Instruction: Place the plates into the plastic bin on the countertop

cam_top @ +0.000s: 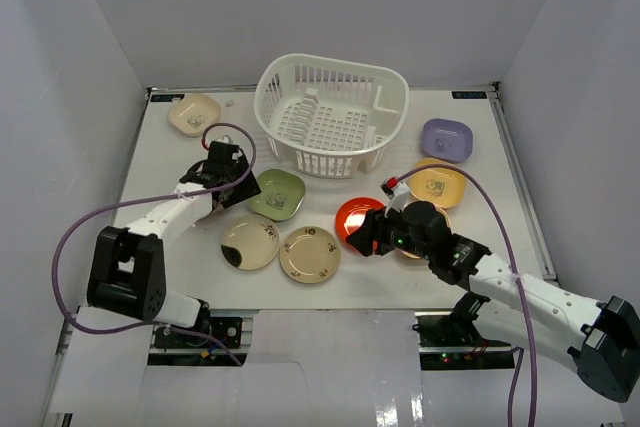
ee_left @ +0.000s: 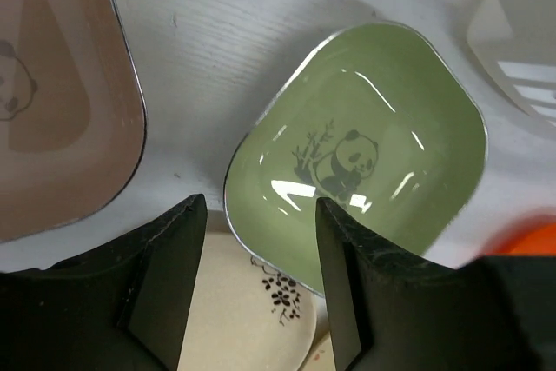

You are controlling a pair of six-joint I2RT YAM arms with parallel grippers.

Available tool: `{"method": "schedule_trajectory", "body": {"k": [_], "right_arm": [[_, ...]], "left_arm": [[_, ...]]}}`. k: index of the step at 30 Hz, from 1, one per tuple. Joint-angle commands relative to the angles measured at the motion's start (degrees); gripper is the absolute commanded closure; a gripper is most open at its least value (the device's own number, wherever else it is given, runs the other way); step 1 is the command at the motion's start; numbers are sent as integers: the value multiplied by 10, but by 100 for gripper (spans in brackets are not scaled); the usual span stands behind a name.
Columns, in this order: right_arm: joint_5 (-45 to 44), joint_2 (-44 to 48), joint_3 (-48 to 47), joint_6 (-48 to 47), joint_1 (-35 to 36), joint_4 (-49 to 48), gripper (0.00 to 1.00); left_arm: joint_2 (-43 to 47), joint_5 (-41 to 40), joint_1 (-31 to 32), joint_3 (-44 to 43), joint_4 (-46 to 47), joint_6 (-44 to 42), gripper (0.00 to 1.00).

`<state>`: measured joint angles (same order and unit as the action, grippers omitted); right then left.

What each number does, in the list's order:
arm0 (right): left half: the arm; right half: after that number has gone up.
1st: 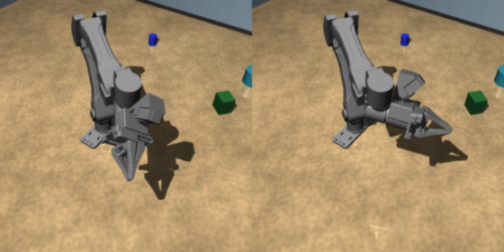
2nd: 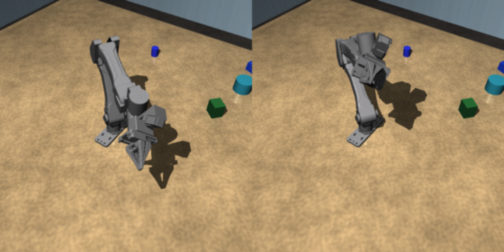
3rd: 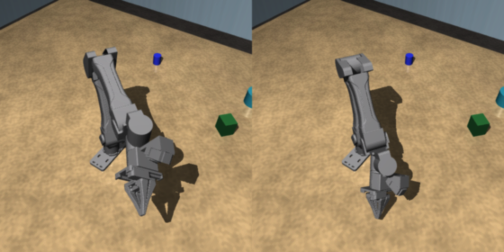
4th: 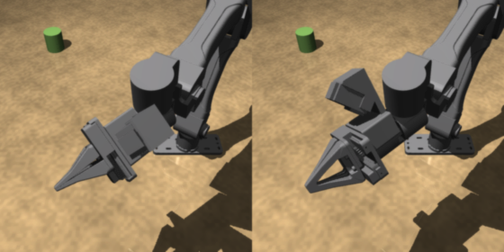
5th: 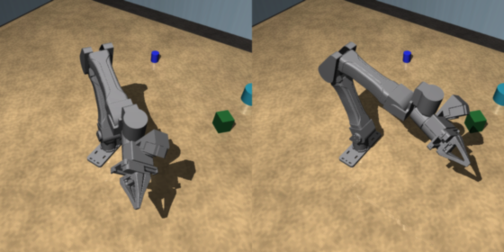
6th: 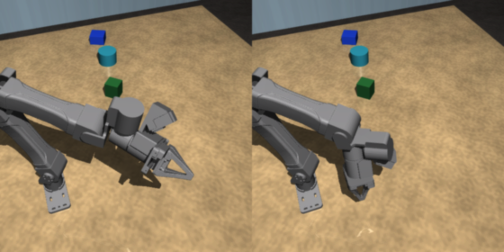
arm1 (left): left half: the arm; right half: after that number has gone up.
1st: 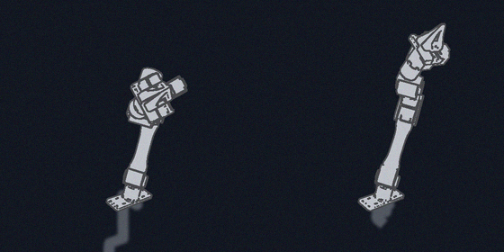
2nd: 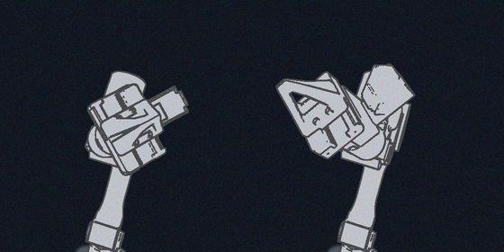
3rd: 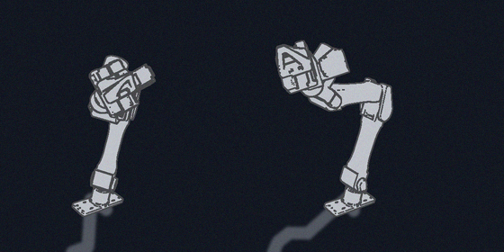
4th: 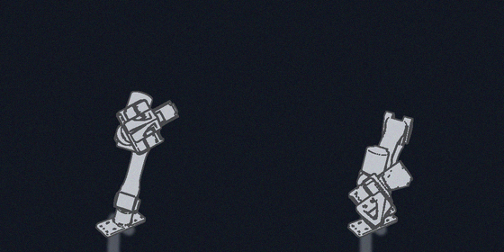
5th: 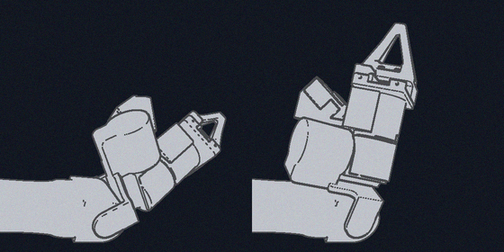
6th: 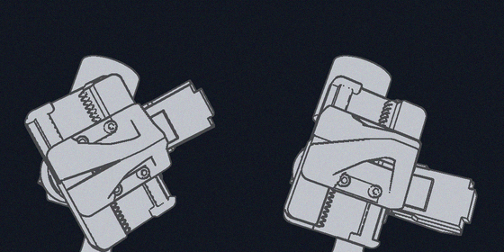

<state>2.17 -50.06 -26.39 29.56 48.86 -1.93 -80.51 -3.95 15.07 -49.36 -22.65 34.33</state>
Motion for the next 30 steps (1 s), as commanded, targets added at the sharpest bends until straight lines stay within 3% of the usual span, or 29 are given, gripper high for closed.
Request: {"method": "schedule_trajectory", "body": {"k": [1,8,11,13,19,22,25,30], "right_arm": [[-18,12,5,-13,5,-27,41],[-35,30,8,-22,7,-12,42],[-42,38,16,-21,8,-11,43],[-53,46,17,-19,8,0,43],[-155,62,7,1,7,90,40],[-213,68,4,16,8,128,31],[-264,77,-1,24,8,146,28],[-349,63,-25,39,7,206,36]], "left_arm": [[-43,-48,2,-40,19,-7,36],[-98,-80,10,-70,19,-28,41],[-122,-66,11,-73,19,-31,50],[-129,-62,14,-79,19,-32,69],[-92,-64,22,-74,18,-33,100],[-44,-52,22,-59,13,-32,100],[14,-35,22,-44,2,-30,100],[118,31,22,-14,-29,-22,100]]}}
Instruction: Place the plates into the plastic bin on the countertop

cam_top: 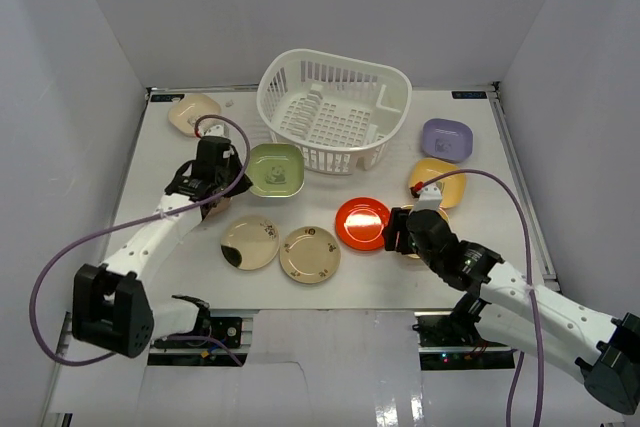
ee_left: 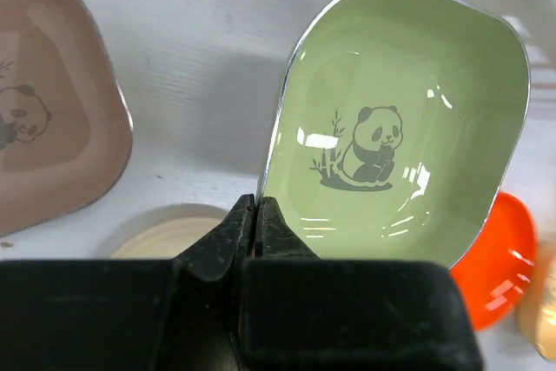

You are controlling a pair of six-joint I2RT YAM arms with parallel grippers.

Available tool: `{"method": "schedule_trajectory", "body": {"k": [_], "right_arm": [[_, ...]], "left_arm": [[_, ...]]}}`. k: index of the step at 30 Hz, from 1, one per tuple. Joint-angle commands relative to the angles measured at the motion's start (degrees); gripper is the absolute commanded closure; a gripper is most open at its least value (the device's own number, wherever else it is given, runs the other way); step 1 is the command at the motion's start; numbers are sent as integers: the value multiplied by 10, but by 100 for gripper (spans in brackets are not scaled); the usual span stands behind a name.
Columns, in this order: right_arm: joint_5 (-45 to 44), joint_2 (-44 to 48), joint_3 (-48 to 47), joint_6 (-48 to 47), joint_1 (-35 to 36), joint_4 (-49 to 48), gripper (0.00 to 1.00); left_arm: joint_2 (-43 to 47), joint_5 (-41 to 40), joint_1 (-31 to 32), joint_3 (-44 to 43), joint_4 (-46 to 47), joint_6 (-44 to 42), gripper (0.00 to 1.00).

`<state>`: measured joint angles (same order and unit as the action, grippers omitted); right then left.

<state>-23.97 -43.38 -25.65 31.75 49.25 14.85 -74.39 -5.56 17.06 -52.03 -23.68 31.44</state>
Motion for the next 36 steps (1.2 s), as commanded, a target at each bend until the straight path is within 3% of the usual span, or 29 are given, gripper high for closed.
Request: {"method": "schedule_trajectory", "body": {"k": [1,6,10,16,17,19,23,34,36], "right_arm": [[-98,-7,-34,22,3,46,38],[-100,-30,-27,35,4,66,42],[-93,-50,-25,37,4,74,43],[-57,-63,-16,35,3,73,45],[-54,-67,-11,36,3,72,46],[-51,-72,-8,36,3,72,46],[-52,-82,-4,33,4,76,53],[-37,-92,5,27,4,76,58],[-37,-96,8,26,3,74,59]], "left_arm": [[94,55,2,21,-27,8,100],[202,113,2,6,-61,27,100],[169,145,2,-74,-52,35,100],[-4,130,6,-245,-16,25,100],[-74,113,10,-301,-10,19,100],[-100,97,10,-322,-14,10,100],[-238,78,22,-452,-41,-9,100],[-461,-13,71,-665,-144,-83,100],[-480,-13,75,-681,-167,-92,96]]}}
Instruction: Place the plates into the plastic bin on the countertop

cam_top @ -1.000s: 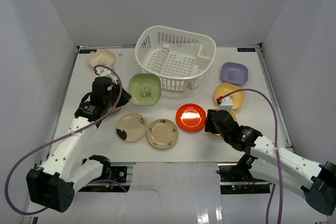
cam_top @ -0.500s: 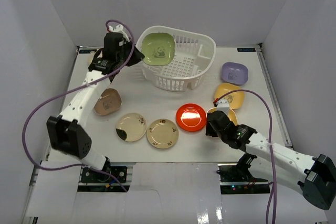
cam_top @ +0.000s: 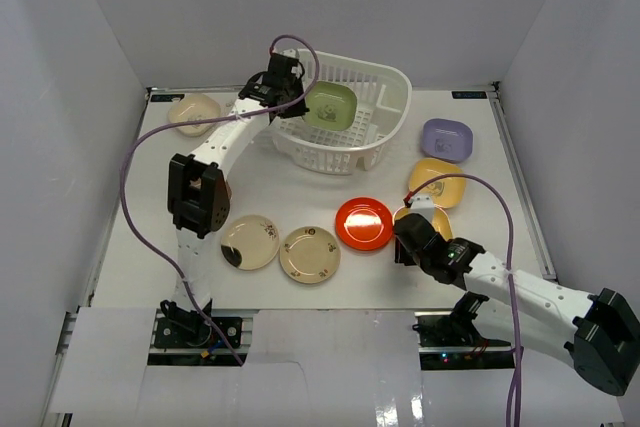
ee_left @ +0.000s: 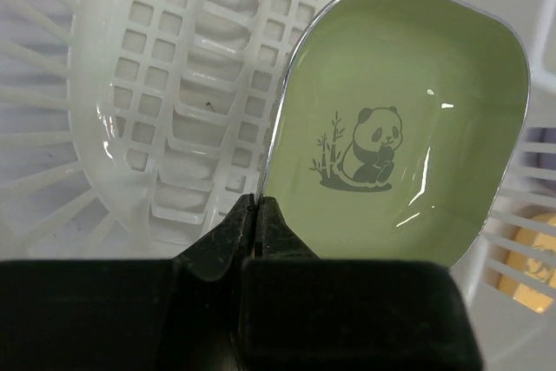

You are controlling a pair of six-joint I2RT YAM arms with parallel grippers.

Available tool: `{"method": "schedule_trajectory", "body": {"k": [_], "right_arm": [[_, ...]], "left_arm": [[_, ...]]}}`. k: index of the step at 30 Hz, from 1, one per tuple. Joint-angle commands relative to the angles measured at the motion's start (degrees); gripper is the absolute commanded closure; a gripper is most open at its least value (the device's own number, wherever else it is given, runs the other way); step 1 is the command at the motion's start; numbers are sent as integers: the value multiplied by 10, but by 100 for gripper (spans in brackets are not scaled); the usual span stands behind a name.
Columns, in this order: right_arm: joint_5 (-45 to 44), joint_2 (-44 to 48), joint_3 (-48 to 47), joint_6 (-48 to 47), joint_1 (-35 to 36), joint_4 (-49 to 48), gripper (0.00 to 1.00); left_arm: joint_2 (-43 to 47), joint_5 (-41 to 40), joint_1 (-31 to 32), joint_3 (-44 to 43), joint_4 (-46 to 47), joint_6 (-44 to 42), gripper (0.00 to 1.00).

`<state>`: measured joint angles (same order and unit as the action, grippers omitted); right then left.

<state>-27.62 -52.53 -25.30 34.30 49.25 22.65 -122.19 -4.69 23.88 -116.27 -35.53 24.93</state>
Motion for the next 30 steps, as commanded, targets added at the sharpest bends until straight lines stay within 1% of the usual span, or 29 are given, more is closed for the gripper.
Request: {"method": "schedule_trajectory", "body": {"k": [1,2,3,5,6,7,9,10,12,13,16,17,18,20,21,22,23,24,25,26,27,28,29,30], "right_arm": [[-2,-6,3,1,3,-4,61],[-2,-6,3,1,3,-4,61],[-5,-5,4,1,3,-4,62],[-8,-3,3,-2,3,-4,66],[-8,-2,3,-3,4,-4,68],[-8,0,2,-4,3,-3,72],[-4,3,1,-6,4,-2,76],[-3,4,1,-7,4,-1,81],[-2,11,-6,-7,4,13,87],[0,20,-11,-7,3,22,92],[8,58,-33,-6,5,50,92],[16,69,-40,-8,4,54,92],[20,83,-57,-11,6,57,92],[36,110,-76,-20,5,53,92],[39,113,-88,-29,6,51,92],[44,109,-116,-36,7,51,92],[50,103,-132,-45,7,49,92],[51,84,-169,-61,8,49,92],[51,73,-191,-70,8,49,92],[53,61,-213,-81,11,49,92],[50,36,-237,-103,14,48,92],[44,24,-286,-116,19,44,92],[36,11,-312,-131,21,31,92],[36,-17,-338,-148,22,25,92]], "left_arm": [[-13,-20,7,-42,-52,-30,94],[-13,-21,7,-39,-55,-30,91],[-12,-24,8,-32,-53,-30,80],[-6,-25,7,-12,-50,-31,73],[-4,-23,8,-8,-51,-35,67],[-2,-23,8,2,-51,-37,64],[9,-20,9,16,-50,-38,57],[13,-20,9,24,-49,-37,56],[31,-16,9,51,-50,-37,53],[39,-15,10,62,-50,-35,52],[90,-5,11,123,-38,-22,52],[126,-1,11,161,-21,-18,52],[144,2,12,176,-13,-15,51],[179,6,12,207,10,-7,46],[205,4,12,206,12,-5,43],[215,-1,12,202,13,-3,37],[223,-1,12,190,13,-2,34],[237,0,12,181,14,-1,31],[244,11,12,174,19,-1,25],[252,15,12,167,20,2,22],[268,20,13,160,23,6,21],[280,26,12,162,33,8,19],[292,26,12,167,41,13,18],[324,21,12,187,47,16,18]]}}
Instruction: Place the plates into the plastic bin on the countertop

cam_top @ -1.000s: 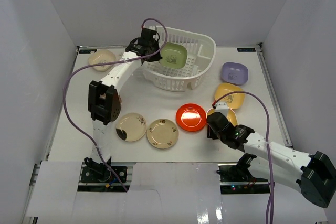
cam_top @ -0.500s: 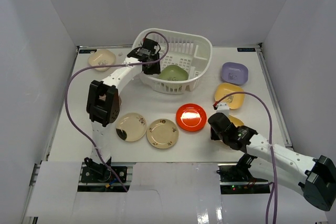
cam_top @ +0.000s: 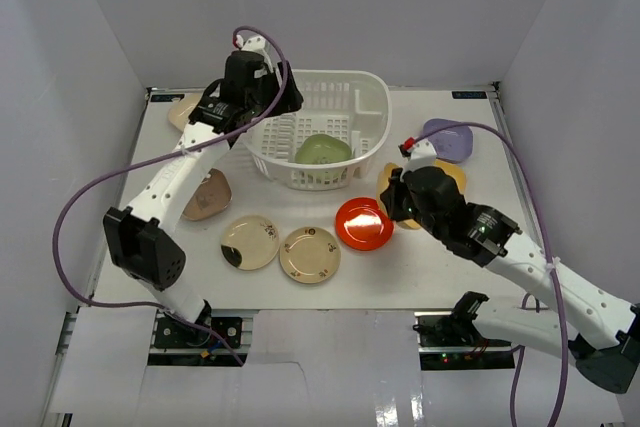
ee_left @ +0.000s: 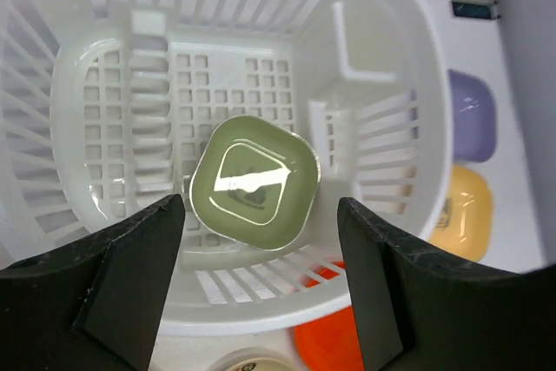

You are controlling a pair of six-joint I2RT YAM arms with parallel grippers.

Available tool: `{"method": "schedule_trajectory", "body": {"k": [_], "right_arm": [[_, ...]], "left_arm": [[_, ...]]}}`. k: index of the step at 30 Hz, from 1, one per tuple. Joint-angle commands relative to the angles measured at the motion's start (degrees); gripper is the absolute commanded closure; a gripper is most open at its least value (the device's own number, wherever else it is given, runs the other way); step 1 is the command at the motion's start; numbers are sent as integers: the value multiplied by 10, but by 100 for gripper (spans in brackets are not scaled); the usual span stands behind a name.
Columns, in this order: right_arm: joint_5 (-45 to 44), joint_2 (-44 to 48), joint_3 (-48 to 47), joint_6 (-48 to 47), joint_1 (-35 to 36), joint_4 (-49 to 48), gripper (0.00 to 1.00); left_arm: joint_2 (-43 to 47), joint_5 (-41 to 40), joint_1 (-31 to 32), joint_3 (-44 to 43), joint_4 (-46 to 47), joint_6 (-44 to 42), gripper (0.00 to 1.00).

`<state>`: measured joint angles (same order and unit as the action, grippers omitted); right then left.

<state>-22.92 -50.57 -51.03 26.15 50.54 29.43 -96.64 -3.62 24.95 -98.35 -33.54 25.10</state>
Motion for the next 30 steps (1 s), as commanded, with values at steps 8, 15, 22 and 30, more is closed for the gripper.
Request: {"method": "schedule_trajectory", "body": {"k": [8,15,22,30], "right_arm": [[-22,-243,-324,-324,13,-154,92],[8,-497,-507,-391,11,-169,92],[-19,-638,-585,-360,7,-169,92],[-48,-719,-595,-299,-11,-162,92]], "left_arm": [[315,-147,-48,298,82,58,19],[456,-116,-218,545,52,154,23],[479,-96,-348,626,45,151,16],[334,-9,-417,607,88,122,14]]}}
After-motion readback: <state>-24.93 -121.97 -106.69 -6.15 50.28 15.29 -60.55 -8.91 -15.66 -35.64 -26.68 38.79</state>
